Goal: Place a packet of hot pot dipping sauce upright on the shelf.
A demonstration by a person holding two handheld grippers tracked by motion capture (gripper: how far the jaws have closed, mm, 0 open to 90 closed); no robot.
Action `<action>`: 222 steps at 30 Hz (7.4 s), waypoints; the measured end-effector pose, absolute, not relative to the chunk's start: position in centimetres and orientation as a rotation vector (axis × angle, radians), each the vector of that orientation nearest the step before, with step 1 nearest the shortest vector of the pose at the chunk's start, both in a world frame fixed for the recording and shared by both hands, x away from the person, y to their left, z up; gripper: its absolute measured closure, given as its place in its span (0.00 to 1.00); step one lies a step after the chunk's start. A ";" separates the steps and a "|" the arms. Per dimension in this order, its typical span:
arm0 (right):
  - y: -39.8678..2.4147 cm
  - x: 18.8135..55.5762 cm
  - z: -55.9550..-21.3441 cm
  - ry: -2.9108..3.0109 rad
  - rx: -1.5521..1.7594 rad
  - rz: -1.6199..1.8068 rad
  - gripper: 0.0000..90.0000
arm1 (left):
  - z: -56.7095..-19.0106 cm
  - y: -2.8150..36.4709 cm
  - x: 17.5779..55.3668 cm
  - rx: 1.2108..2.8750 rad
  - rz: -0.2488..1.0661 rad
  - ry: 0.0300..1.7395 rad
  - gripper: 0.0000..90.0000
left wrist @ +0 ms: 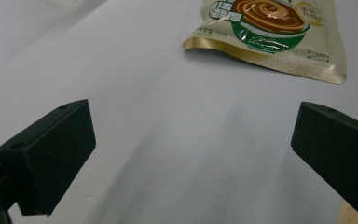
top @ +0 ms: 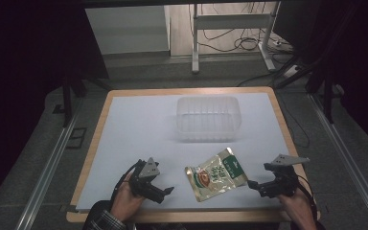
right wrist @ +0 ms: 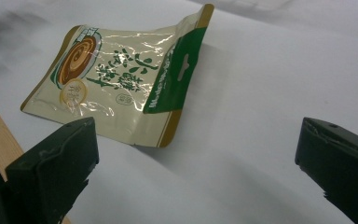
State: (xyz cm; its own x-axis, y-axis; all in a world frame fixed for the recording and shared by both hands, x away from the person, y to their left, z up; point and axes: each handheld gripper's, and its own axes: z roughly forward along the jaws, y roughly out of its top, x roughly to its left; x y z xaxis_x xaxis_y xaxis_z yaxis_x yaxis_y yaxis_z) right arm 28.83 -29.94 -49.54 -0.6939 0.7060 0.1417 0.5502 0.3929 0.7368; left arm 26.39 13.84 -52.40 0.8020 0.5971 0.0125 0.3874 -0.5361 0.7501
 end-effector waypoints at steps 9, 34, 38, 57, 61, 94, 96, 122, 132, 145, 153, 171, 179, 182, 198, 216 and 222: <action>-29.0 29.5 -49.7 2.465 1.122 1.249 0.00 | -52.1 13.5 25.9 2.188 0.381 0.659 0.00; -25.6 31.5 -49.9 2.487 1.140 1.168 0.06 | -52.0 13.5 26.1 2.194 0.351 0.685 0.00; -25.2 31.9 -50.2 2.512 1.143 1.131 0.08 | -52.1 13.5 26.1 2.199 0.353 0.685 0.00; -22.8 34.7 -51.2 2.623 1.103 1.035 0.62 | -52.1 13.4 26.1 2.210 0.354 0.681 0.00; -22.0 34.6 -51.3 2.640 1.053 1.010 0.74 | -52.1 13.3 26.0 2.217 0.355 0.680 0.00; -23.1 34.4 -48.0 2.664 1.322 1.252 0.98 | -52.2 13.1 26.0 2.228 0.379 0.682 0.00; -23.0 34.4 -47.7 2.666 1.322 1.259 0.98 | -52.2 13.1 26.0 2.228 0.381 0.683 0.00; -24.0 34.6 -40.5 2.544 1.361 1.501 0.99 | -52.0 13.2 26.0 2.218 0.401 0.693 0.00; -25.7 35.3 -39.2 2.433 1.423 1.582 0.99 | -52.0 13.2 26.0 2.219 0.404 0.695 0.00; -26.7 36.4 -37.6 2.352 1.457 1.616 0.99 | -52.0 13.3 26.0 2.211 0.398 0.700 0.00; -27.0 37.2 -37.0 2.309 1.488 1.644 0.99 | -52.0 13.3 26.0 2.215 0.400 0.697 0.00; -26.1 40.4 -35.6 2.264 1.519 1.600 0.99 | -52.0 13.2 26.0 2.224 0.399 0.689 0.00; -25.7 42.3 -35.7 2.248 1.556 1.568 0.99 | -52.0 13.3 26.0 2.216 0.389 0.689 0.00; -25.7 43.0 -35.8 2.235 1.573 1.560 0.99 | -51.9 13.3 26.0 2.205 0.380 0.693 0.00; -25.1 46.5 -35.7 2.197 1.624 1.523 0.99 | -51.7 14.0 26.2 2.157 0.346 0.698 0.00; -24.2 49.9 -35.5 2.153 1.649 1.451 0.99 | -51.6 14.1 26.1 2.127 0.305 0.680 0.00; -24.0 50.4 -36.2 2.149 1.665 1.441 0.99 | -51.6 14.1 26.1 2.129 0.304 0.681 0.00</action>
